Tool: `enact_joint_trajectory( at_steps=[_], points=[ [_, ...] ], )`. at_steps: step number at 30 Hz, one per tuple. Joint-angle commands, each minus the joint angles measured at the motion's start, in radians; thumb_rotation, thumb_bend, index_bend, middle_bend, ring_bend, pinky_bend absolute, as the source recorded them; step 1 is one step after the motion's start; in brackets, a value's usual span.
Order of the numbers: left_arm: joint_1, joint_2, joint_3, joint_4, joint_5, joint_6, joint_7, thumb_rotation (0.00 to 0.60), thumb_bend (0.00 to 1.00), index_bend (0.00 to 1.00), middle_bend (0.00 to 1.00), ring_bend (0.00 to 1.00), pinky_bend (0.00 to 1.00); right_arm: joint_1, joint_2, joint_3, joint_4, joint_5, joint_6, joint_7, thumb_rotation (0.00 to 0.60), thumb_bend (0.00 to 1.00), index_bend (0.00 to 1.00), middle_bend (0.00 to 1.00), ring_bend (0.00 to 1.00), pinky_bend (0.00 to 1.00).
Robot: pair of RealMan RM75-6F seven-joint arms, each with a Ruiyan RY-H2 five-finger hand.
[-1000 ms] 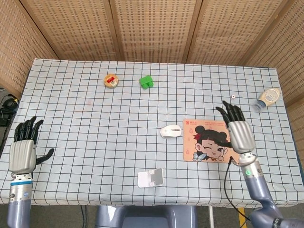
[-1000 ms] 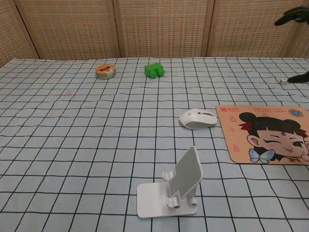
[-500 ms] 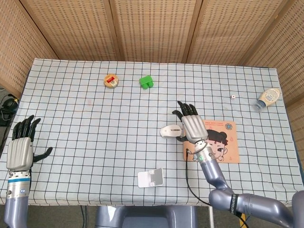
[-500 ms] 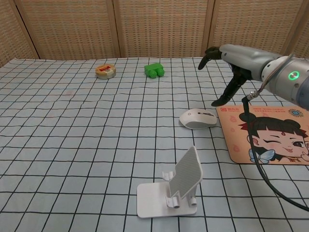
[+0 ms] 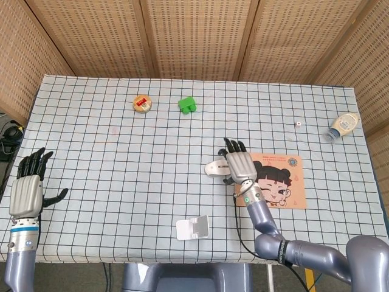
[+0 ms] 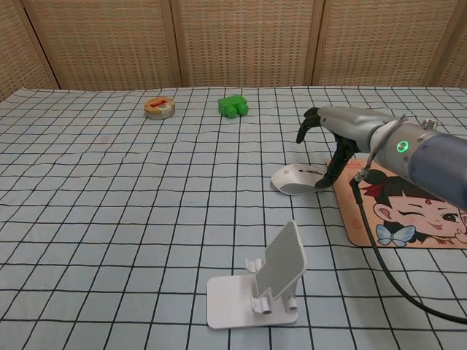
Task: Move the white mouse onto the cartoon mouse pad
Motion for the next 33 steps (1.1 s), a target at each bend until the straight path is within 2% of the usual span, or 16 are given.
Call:
enact_joint_trajectory(
  at_steps=[1,10,24,33],
  points=[
    [0.002,-0.001,-0.004,0.001,-0.001,-0.003,0.001,0.6,0.2,0.09,0.0,0.0,0.0,0.012,-0.017,-0.002,0.022,0.025,-0.006,-0.008,0.6,0.19,0.3,0.07,0.0,0.0],
    [0.005,-0.001,-0.015,0.004,-0.006,-0.022,0.001,0.6,0.2,0.09,0.0,0.0,0.0,0.038,-0.048,-0.01,0.089,0.051,-0.038,-0.002,0.6,0.21,0.29,0.07,0.0,0.0],
    [0.011,0.004,-0.028,0.003,-0.009,-0.037,-0.012,0.6,0.2,0.1,0.0,0.0,0.0,0.061,-0.082,-0.023,0.137,0.06,-0.064,0.006,0.6,0.26,0.28,0.07,0.0,0.0],
    [0.014,0.006,-0.034,0.003,-0.011,-0.045,-0.02,0.6,0.2,0.1,0.0,0.0,0.0,0.079,-0.104,-0.028,0.182,0.068,-0.08,-0.002,0.6,0.36,0.29,0.07,0.0,0.0]
  ],
)
